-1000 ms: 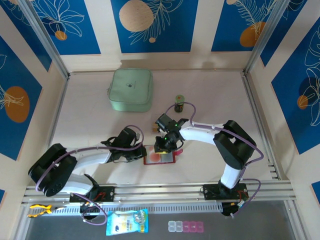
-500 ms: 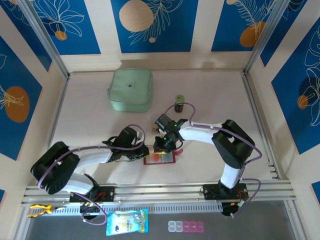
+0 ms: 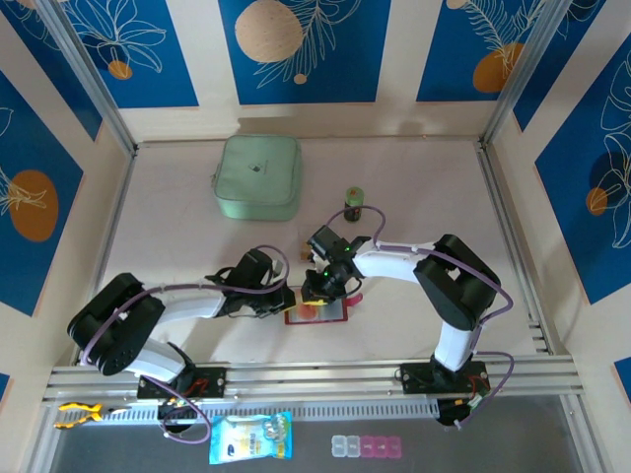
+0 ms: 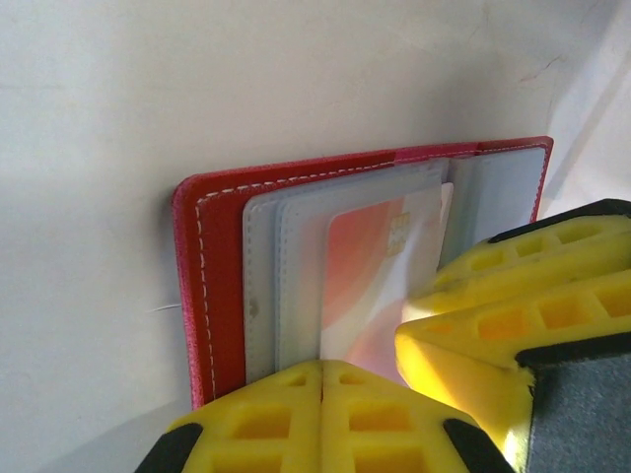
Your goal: Take the credit cards out of the card holder
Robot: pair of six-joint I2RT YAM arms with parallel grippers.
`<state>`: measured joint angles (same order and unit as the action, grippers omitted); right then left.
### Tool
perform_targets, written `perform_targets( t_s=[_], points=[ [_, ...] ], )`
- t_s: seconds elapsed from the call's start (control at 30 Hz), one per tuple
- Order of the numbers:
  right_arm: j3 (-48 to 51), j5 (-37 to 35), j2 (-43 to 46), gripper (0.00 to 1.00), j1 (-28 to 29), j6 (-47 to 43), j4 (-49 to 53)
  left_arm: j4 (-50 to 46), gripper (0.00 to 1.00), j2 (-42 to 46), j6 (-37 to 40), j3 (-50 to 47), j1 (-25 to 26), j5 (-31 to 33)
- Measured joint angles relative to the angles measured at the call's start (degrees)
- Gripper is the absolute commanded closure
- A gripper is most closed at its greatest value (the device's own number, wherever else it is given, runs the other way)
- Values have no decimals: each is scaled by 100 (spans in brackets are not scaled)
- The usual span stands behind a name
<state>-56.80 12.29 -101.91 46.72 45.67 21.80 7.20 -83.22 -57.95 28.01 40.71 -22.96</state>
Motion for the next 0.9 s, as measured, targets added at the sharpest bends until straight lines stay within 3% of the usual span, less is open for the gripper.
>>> perform_targets(
  t_s=[0.9],
  points=[
    [-374, -763, 0, 75, 144, -221, 909, -448, 93, 31, 149, 179, 0, 68]
  ],
)
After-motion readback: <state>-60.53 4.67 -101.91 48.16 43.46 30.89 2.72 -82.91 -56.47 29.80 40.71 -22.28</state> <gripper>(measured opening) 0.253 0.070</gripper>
